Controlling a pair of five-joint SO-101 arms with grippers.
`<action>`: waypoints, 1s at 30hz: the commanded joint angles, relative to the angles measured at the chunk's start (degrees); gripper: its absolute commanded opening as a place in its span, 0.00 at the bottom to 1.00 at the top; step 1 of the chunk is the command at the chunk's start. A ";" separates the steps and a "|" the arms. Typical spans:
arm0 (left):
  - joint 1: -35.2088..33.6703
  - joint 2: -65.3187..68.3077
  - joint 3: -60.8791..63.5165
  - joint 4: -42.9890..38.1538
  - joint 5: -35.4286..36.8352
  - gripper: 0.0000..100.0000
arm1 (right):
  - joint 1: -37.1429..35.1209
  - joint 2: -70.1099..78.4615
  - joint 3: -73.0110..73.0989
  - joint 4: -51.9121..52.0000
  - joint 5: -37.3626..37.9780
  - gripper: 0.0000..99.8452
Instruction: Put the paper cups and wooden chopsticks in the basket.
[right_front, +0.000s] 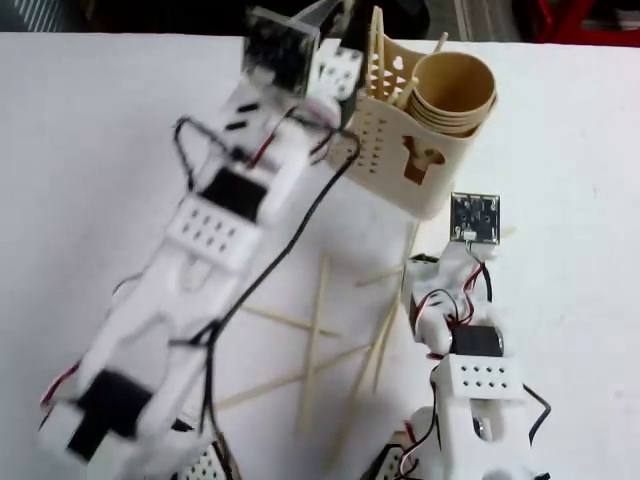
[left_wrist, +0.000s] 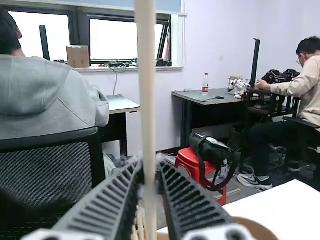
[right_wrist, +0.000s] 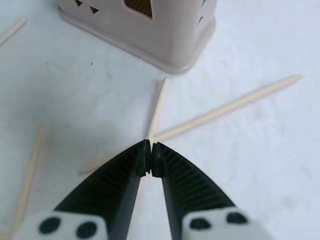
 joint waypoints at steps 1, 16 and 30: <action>1.10 10.24 -12.48 -1.14 2.64 0.02 | 0.13 -0.22 -0.53 -1.10 -0.53 0.02; 1.71 23.08 -26.11 16.62 0.70 0.15 | 0.13 -0.31 -0.53 -1.10 -0.18 0.02; 0.40 22.99 -55.91 67.60 -9.85 0.14 | 0.13 -0.31 -0.53 -0.92 -0.18 0.02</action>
